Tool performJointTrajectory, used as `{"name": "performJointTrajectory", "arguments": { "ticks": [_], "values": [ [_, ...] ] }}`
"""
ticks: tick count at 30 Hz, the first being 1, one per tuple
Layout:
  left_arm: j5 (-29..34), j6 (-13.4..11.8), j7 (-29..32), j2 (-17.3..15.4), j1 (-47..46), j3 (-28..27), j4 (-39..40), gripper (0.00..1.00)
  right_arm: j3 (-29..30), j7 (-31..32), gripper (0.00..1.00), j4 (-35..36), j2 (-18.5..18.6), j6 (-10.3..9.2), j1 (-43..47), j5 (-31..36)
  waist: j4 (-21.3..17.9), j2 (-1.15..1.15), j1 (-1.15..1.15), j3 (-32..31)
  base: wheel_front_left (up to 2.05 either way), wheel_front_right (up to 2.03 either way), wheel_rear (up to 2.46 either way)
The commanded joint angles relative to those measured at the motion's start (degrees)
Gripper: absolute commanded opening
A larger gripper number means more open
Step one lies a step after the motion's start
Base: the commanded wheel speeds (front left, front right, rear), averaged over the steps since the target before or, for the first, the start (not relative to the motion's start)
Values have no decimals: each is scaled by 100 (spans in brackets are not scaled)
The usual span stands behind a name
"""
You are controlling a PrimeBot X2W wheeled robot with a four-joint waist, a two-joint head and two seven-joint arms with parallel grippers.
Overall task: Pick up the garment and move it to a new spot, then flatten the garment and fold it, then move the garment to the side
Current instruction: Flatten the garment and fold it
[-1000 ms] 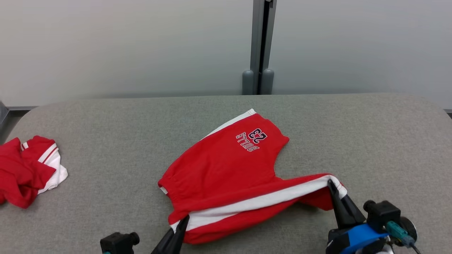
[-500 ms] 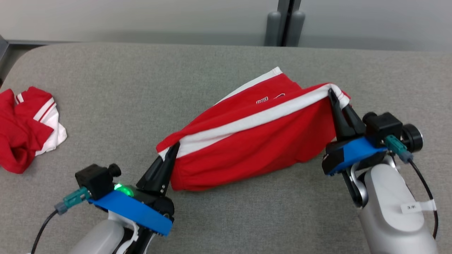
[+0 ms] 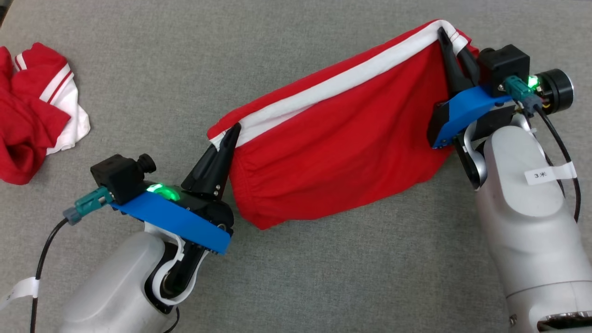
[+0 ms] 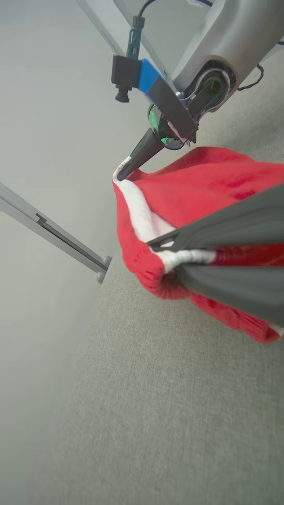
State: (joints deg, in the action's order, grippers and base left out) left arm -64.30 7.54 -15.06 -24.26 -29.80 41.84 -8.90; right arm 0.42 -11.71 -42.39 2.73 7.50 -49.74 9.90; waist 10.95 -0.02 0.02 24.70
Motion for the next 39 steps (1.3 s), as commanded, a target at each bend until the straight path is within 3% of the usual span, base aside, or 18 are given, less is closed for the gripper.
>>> {"name": "performJointTrajectory", "arguments": {
  "ticks": [1,3,5,6,8,17,25,33,34,35,36,39],
  "values": [
    [-30,-8,-16,51,-171,-26,-110,0,69,20,0,-88,31,-2,-222,122,146,2,-2,194,0,0,0],
    [-34,-8,-16,63,-200,-26,-138,0,114,29,2,-129,39,-2,-257,171,149,2,-2,216,0,0,0],
    [-19,-8,-16,78,-227,-51,-207,0,262,90,47,-211,38,-2,-314,277,153,2,-2,238,0,0,0],
    [-2,-8,-16,90,-241,-82,-236,17,340,75,100,-211,38,-2,-345,324,154,2,-2,248,0,0,0],
    [34,-8,-16,116,-221,-104,-323,100,422,59,100,-245,32,-2,-371,450,148,2,-2,255,0,0,0],
    [490,-8,-16,217,261,-663,-858,100,618,-39,100,-425,28,-2,-99,656,77,2,-2,76,0,0,0],
    [967,-9,-16,360,626,-1061,-951,100,942,547,100,-699,32,-2,233,917,131,2,-2,-14,0,0,0],
    [1143,-8,-16,489,800,-1371,-1008,100,979,997,100,-1232,26,0,426,598,200,2,-2,-39,0,0,0],
    [1157,-8,-16,494,825,-1404,-1027,100,910,994,82,-1339,23,0,437,522,196,2,-2,-58,0,0,0],
    [1169,-8,-16,498,838,-1436,-1039,100,778,954,44,-1440,4,7,440,415,191,2,-2,-75,0,0,0],
    [1182,-8,-16,507,847,-1472,-1055,100,698,936,0,-1536,-8,8,448,307,185,2,-2,-97,0,0,0],
    [1248,-8,-16,539,896,-1552,-1093,100,453,764,0,-1749,8,6,460,-62,159,2,-2,-167,0,0,0]
  ]
}}
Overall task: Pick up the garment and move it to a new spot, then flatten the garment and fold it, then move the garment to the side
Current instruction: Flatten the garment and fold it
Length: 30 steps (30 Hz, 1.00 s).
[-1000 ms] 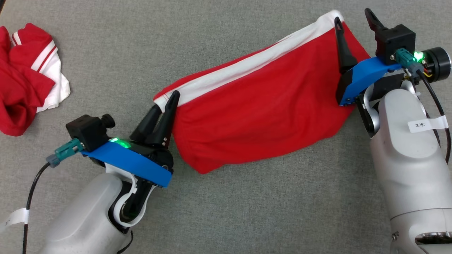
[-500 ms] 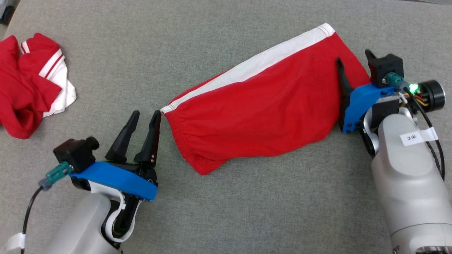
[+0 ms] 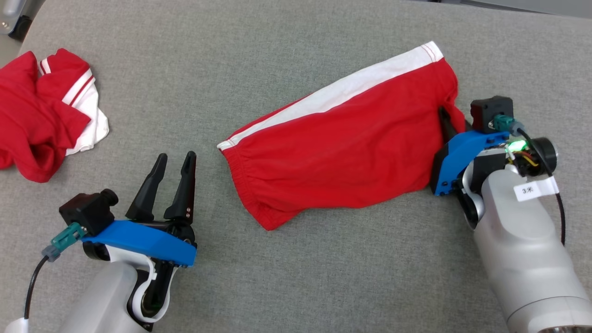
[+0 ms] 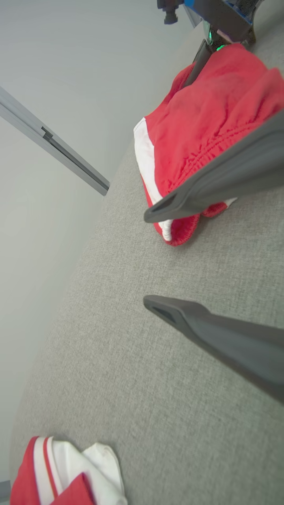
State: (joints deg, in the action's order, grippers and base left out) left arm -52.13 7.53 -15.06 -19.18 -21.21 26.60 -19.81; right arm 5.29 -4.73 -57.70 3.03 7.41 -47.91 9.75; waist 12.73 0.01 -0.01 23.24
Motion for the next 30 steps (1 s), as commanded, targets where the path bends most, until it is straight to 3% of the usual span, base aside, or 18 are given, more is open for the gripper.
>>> {"name": "performJointTrajectory", "arguments": {
  "ticks": [1,10,23,30],
  "values": [
    [53,-7,-16,32,68,-70,-17,100,-86,-41,0,-261,-13,15,274,-176,-30,-1,1,-40,0,0,0],
    [348,-7,-16,62,386,-354,-152,100,3,-1008,0,-535,3,7,412,-1386,-245,-1,1,-498,0,0,0],
    [1003,-7,-16,456,1404,-895,-490,100,443,-1052,0,724,-2,8,2558,-2329,-936,-1,1,-1688,0,0,0],
    [1268,-7,-16,611,1767,-1087,-576,100,504,-1053,0,1120,0,8,3094,-2473,-1059,-1,1,-1928,0,0,0]
  ]
}}
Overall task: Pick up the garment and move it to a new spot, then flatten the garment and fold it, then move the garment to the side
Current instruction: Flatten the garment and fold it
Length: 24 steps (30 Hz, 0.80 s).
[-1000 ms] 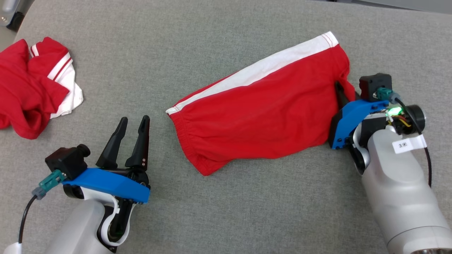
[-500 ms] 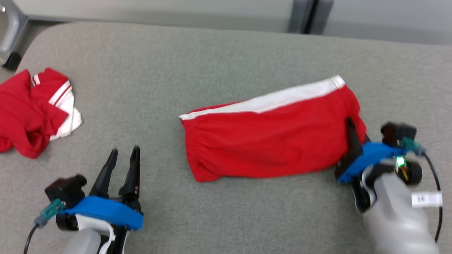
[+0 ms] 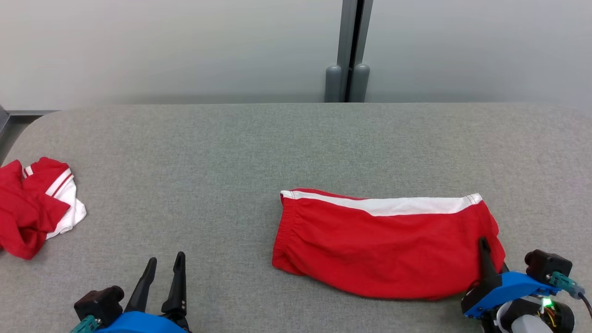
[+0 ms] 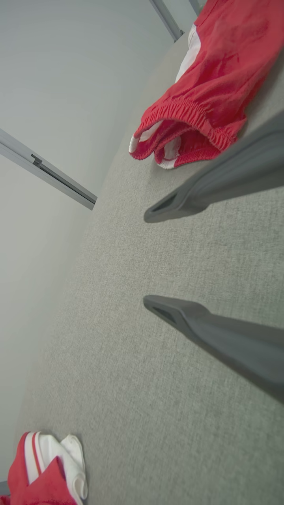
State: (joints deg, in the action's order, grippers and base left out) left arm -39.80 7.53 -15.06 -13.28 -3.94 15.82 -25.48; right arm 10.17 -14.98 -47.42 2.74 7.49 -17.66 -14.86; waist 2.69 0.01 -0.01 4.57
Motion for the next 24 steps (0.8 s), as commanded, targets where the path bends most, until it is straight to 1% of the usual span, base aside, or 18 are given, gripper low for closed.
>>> {"name": "performJointTrajectory", "arguments": {
  "ticks": [1,4,6,10,11,15,18,20,24],
  "values": [
    [58,-7,-16,28,62,-18,-15,100,-2,-28,0,173,29,0,76,-6,-51,-1,1,-68,0,0,0],
    [71,-7,-15,44,110,-13,-43,100,-199,-25,0,479,23,0,-27,-28,-26,-1,1,-69,0,0,0],
    [79,-8,-15,53,106,18,-52,100,-485,-25,0,726,21,0,-149,-154,10,-1,1,-71,0,0,0],
    [64,-7,-15,53,103,67,-109,100,-1401,-24,0,1162,24,0,-269,-665,106,-1,1,-102,0,0,0],
    [64,-7,-15,53,103,67,-109,100,-1401,-24,0,1162,24,0,-269,-665,106,-1,1,-102,0,0,0],
    [45,-7,-15,61,98,114,-171,100,-2421,-25,0,1516,24,0,-385,-1194,246,-1,1,-133,0,0,0],
    [40,-7,-15,58,60,203,-207,100,-3090,-25,0,1478,31,0,-494,-1515,373,-1,1,-139,0,0,0],
    [30,-7,-15,29,10,267,-232,100,-3449,-25,0,1319,30,0,-582,-1668,481,-1,1,-132,0,0,0],
    [16,-8,-15,2,-70,404,-316,100,-4108,-26,0,546,31,0,-747,-1919,700,-1,1,-161,0,0,0]
  ]
}}
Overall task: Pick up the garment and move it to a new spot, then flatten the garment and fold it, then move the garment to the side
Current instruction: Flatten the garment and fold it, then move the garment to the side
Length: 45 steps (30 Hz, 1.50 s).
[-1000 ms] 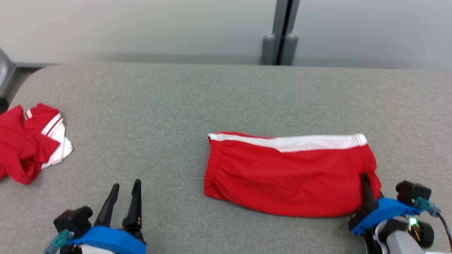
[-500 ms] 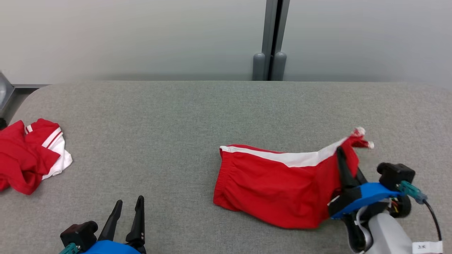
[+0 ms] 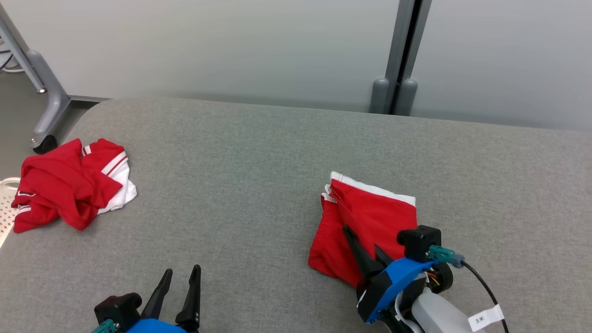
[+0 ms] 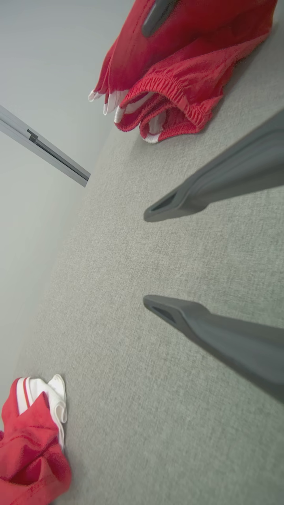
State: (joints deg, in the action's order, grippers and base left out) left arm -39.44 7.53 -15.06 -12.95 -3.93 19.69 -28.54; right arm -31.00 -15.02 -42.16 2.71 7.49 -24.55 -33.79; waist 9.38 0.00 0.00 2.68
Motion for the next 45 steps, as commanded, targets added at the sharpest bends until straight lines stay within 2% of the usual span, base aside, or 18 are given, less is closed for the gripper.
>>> {"name": "performJointTrajectory", "arguments": {
  "ticks": [1,2,4,7,10,19,24,35,45],
  "values": [
    [-24,-7,-15,-35,-101,57,-27,100,-99,-24,24,-25,35,0,-155,-127,77,0,0,25,0,0,0],
    [-28,-7,-15,-47,-133,65,-37,100,-237,-24,100,-43,30,1,-217,-188,101,0,0,27,0,0,0],
    [-2,-7,-15,-81,-150,62,-45,100,-460,-21,100,61,26,0,-161,-416,114,0,0,28,0,0,0],
    [32,-7,-15,-105,-114,-18,-28,100,-596,-21,100,375,35,0,-115,-419,36,0,0,12,0,0,0],
    [142,-7,-15,-94,-78,-192,29,100,-331,-21,100,564,45,0,29,-126,-122,0,0,-29,0,0,0],
    [949,-8,-15,100,95,-893,142,100,1873,-21,100,999,30,0,915,1696,-636,0,0,-161,0,0,0],
    [1495,-8,-15,225,178,-1190,134,100,2532,-21,100,1279,25,0,1360,2254,-800,0,0,-220,0,0,0],
    [2171,-8,-15,545,551,-1529,128,100,2847,-21,100,1232,28,0,1867,2452,-935,0,0,-413,0,0,0],
    [2156,-8,-15,644,582,-1536,143,100,2771,-21,100,1095,27,0,1860,2373,-894,0,0,-323,0,0,0]
  ]
}}
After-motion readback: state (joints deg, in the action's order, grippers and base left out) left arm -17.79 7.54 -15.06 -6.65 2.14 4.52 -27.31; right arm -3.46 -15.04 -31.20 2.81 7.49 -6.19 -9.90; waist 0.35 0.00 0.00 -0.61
